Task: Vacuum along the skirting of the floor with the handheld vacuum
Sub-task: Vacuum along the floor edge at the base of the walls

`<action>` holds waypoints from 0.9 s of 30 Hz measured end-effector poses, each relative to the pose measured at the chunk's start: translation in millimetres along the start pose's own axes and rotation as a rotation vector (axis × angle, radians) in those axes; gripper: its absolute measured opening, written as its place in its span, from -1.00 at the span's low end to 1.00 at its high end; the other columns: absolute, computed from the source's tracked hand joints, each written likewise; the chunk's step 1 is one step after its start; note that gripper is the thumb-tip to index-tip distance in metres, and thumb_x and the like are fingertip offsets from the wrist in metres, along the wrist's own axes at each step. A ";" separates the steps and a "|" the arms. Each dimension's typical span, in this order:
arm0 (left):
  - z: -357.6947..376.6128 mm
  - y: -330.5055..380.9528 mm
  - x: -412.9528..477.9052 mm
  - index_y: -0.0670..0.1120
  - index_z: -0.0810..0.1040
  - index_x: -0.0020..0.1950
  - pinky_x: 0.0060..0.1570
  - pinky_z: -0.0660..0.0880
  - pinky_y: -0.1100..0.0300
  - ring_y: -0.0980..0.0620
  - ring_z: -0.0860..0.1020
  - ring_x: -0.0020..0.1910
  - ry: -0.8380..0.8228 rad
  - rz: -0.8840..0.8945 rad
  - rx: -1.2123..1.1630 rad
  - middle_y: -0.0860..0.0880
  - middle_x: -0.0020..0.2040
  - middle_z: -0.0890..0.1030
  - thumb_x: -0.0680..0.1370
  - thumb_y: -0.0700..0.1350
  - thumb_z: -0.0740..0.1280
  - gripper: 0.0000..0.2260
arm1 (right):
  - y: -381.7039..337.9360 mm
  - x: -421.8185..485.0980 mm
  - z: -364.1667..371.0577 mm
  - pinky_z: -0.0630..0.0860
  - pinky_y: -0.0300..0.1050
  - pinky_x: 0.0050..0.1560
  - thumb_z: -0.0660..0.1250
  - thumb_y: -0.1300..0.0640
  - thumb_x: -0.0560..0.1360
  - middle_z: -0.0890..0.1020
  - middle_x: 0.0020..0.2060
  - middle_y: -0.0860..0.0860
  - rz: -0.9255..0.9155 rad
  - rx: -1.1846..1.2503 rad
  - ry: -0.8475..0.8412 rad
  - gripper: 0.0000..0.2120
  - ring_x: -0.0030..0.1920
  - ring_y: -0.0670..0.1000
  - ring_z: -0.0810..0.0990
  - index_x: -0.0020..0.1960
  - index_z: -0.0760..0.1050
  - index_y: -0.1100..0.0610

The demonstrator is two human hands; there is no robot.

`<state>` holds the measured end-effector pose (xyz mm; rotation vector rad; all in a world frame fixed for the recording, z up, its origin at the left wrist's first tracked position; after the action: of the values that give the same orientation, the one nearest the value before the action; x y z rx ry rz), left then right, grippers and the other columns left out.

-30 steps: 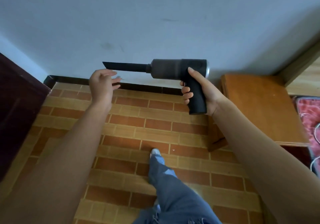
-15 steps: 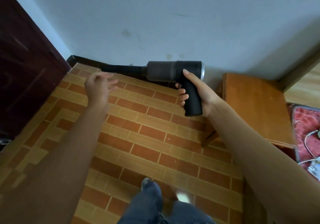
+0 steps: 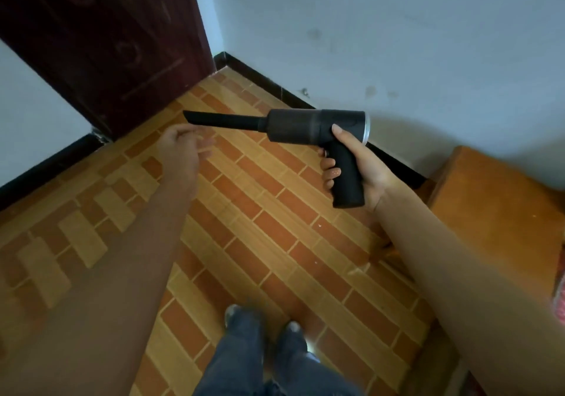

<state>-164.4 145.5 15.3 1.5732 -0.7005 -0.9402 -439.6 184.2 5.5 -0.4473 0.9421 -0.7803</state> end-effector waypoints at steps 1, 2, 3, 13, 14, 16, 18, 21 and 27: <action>-18.8 -0.3 -4.6 -0.11 0.52 -0.07 -0.24 0.61 0.17 0.04 0.66 -0.20 0.032 0.012 0.004 -0.08 -0.04 0.65 0.56 -0.31 0.18 -0.83 | 7.9 1.6 10.7 0.41 -0.28 -0.51 0.40 -0.15 0.33 0.46 -0.47 -0.04 0.022 -0.016 -0.023 -0.63 -0.55 -0.12 0.38 -0.19 0.45 0.15; -37.6 -0.7 -9.4 -0.13 0.52 -0.04 -0.27 0.59 0.19 0.03 0.65 -0.20 0.064 0.016 0.000 -0.08 -0.04 0.64 0.56 -0.31 0.17 -0.83 | 16.2 3.5 22.4 0.41 -0.27 -0.51 0.40 -0.14 0.34 0.46 -0.47 -0.04 0.043 -0.029 -0.047 -0.64 -0.55 -0.12 0.39 -0.18 0.45 0.15; -56.7 -1.3 -13.2 -0.16 0.52 0.01 -0.28 0.59 0.20 0.02 0.64 -0.20 0.096 0.018 -0.010 -0.08 -0.04 0.64 0.57 -0.31 0.17 -0.84 | 24.5 5.6 34.7 0.41 -0.27 -0.51 0.39 -0.13 0.35 0.47 -0.47 -0.03 0.062 -0.040 -0.071 -0.65 -0.54 -0.11 0.39 -0.18 0.45 0.15; -275.8 -20.1 -71.6 -0.06 0.47 -0.08 -0.21 0.58 0.16 0.05 0.60 -0.21 0.434 0.022 -0.055 -0.11 0.02 0.61 0.60 -0.31 0.15 -0.81 | 142.6 16.2 180.2 0.43 -0.28 -0.45 0.39 -0.12 0.39 0.46 -0.43 -0.03 0.248 -0.207 -0.318 -0.69 -0.52 -0.11 0.41 -0.18 0.48 0.14; -297.6 -23.3 -79.1 -0.04 0.47 -0.09 -0.19 0.58 0.17 0.05 0.60 -0.19 0.457 0.018 -0.053 -0.10 0.04 0.61 0.60 -0.30 0.14 -0.80 | 156.8 14.9 195.1 0.42 -0.28 -0.45 0.39 -0.12 0.39 0.46 -0.43 -0.03 0.265 -0.220 -0.333 -0.69 -0.52 -0.11 0.41 -0.20 0.49 0.14; -339.7 -30.5 -93.6 -0.04 0.47 -0.07 -0.14 0.58 0.14 0.04 0.60 -0.17 0.496 0.011 -0.062 -0.10 0.08 0.60 0.61 -0.28 0.14 -0.81 | 184.2 11.3 224.5 0.42 -0.28 -0.45 0.38 -0.12 0.40 0.46 -0.44 -0.03 0.291 -0.243 -0.371 -0.69 -0.53 -0.11 0.41 -0.20 0.49 0.14; -379.5 -38.0 -106.9 -0.08 0.48 -0.02 -0.11 0.58 0.12 0.02 0.60 -0.14 0.542 0.004 -0.080 -0.11 0.11 0.59 0.61 -0.27 0.15 -0.84 | 210.4 8.5 251.4 0.42 -0.29 -0.47 0.36 -0.12 0.41 0.45 -0.46 -0.04 0.314 -0.266 -0.415 -0.69 -0.54 -0.12 0.40 -0.20 0.48 0.14; -433.2 -49.5 -126.7 -0.08 0.50 -0.01 -0.13 0.58 0.14 -0.01 0.61 -0.09 0.612 -0.004 -0.066 -0.12 0.13 0.58 0.61 -0.26 0.16 -0.84 | 248.5 2.3 286.5 0.42 -0.28 -0.48 0.37 -0.13 0.39 0.45 -0.46 -0.04 0.360 -0.312 -0.454 -0.68 -0.54 -0.12 0.40 -0.20 0.46 0.14; -516.8 -71.0 -158.8 -0.09 0.50 -0.04 -0.14 0.58 0.11 0.04 0.60 -0.19 0.697 -0.012 -0.097 -0.09 0.03 0.61 0.58 -0.25 0.22 -0.89 | 312.5 -1.5 339.9 0.43 -0.27 -0.47 0.40 -0.13 0.37 0.47 -0.44 -0.03 0.437 -0.379 -0.495 -0.67 -0.53 -0.11 0.42 -0.17 0.46 0.14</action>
<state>196.6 554.1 10.9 1.6719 -0.1487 -0.3716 -28.2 392.6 -16.9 -0.6967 0.6795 -0.0748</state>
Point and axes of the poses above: each hand's wrist, its own x-axis towards the middle knuckle, its own z-axis out of the palm, y = z × x, the point moved 9 cm from there along x, towards the middle knuckle
